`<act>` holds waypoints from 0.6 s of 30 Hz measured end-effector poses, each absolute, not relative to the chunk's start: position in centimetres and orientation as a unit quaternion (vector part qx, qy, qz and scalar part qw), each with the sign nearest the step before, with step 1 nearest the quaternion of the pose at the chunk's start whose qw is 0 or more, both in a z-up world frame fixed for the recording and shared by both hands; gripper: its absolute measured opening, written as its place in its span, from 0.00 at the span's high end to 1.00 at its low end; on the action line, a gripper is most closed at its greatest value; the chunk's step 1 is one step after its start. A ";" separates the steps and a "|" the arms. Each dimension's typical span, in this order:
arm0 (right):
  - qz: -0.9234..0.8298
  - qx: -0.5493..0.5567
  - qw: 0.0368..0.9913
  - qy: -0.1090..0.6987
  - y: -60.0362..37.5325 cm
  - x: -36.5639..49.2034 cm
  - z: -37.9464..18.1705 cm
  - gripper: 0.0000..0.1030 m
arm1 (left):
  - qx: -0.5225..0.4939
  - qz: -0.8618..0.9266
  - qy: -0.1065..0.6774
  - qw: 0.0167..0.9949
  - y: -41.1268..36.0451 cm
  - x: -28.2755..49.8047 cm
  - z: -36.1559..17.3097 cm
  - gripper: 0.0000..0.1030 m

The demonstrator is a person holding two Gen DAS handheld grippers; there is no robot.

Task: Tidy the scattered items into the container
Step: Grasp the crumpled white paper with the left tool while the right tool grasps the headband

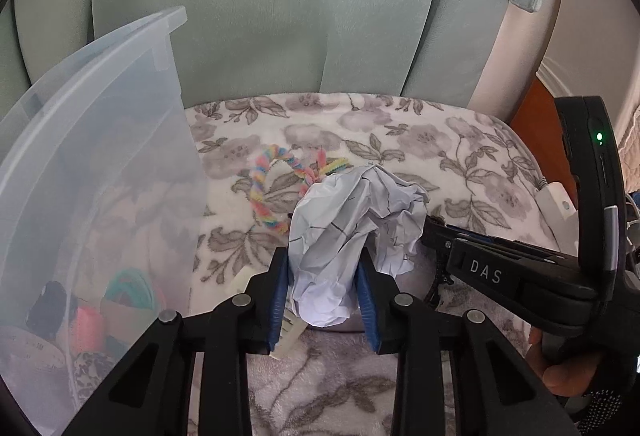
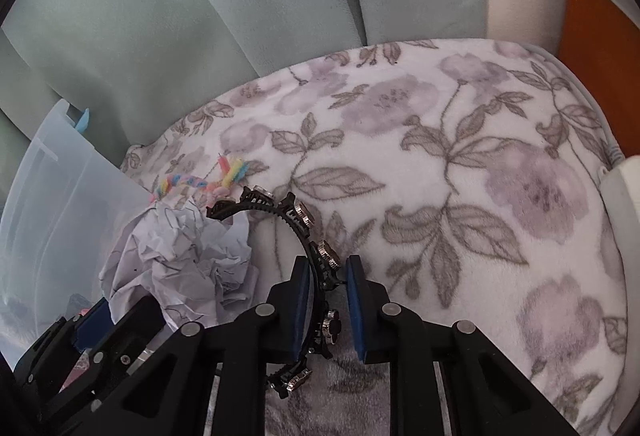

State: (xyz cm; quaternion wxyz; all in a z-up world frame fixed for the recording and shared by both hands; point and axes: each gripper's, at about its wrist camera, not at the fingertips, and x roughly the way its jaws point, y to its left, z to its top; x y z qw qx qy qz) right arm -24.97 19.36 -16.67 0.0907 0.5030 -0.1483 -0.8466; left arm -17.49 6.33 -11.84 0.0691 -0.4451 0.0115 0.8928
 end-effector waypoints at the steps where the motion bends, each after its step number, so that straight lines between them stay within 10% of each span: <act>1: -0.847 0.503 0.084 -0.151 19.7 -24.6 -16.6 0.82 | -0.444 0.893 0.011 0.072 6.3 -17.2 -11.5 0.67; 18: -0.845 0.487 0.035 -0.219 25.0 -17.7 -13.7 0.83 | -0.428 0.901 -0.004 0.074 5.7 -12.6 -6.3 0.68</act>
